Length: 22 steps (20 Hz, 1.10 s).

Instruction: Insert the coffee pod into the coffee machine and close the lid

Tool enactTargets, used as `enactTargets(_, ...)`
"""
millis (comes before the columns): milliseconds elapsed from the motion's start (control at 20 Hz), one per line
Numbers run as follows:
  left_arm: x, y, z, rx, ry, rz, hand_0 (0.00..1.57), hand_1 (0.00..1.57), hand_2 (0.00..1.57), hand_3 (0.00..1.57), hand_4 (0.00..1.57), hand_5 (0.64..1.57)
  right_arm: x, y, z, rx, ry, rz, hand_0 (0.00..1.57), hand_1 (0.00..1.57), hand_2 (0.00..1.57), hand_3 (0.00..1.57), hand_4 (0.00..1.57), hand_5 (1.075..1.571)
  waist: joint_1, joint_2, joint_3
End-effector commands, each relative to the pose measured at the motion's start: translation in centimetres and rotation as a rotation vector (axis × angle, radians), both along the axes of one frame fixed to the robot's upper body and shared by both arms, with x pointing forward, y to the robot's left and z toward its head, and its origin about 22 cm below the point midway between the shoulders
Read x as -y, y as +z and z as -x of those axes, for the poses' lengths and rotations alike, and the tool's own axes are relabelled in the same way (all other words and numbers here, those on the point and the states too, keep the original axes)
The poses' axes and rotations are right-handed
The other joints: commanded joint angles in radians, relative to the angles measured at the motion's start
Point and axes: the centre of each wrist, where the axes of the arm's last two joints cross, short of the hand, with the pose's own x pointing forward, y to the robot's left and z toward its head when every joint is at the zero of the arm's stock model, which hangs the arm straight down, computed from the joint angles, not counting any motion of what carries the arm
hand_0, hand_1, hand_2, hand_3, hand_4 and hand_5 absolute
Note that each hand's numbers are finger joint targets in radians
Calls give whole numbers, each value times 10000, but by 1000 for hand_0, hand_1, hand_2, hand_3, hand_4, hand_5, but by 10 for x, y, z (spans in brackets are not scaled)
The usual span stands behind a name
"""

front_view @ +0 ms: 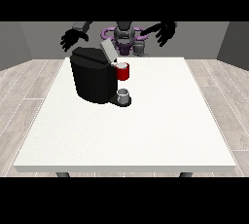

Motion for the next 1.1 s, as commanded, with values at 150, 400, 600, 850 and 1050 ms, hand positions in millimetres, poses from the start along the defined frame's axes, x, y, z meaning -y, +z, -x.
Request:
enactTargets(150, -17, -72, 39, -1165, 643, 2168, 0, 0, 0, 0, 191, 1571, 10, 24, 0, -79, 1003, 223, 0, 0, 0, 0, 370, 1571, 694, -1324, 2)
enactTargets(400, -4, -106, 61, -2122, 1083, 3201, 0, 0, 0, 0, 0, 1571, 3, 58, -14, 443, 1742, 667, 0, 0, 0, 0, 0, 1571, 1039, -1805, 4)
enactTargets(600, -14, -102, 66, -1947, 779, 3769, 0, 0, 0, 0, 0, 1571, -3, 55, -11, 713, 2238, 512, 0, 0, 0, 0, 0, 1571, 1379, -1577, 8)
enactTargets(850, 10, -120, 85, -2349, 366, 4313, 0, 0, 0, 0, 140, 1571, 6, 69, -29, 454, 2482, 1173, 0, 0, 0, 0, 0, 1571, 2292, -1527, 10)
enactTargets(1050, -3, -100, 83, -1221, 159, 4329, 0, 0, 0, 0, 0, 1571, 12, 79, -40, 1256, 3026, 1508, 0, 0, 0, 0, 215, 1571, 2200, -542, 10)
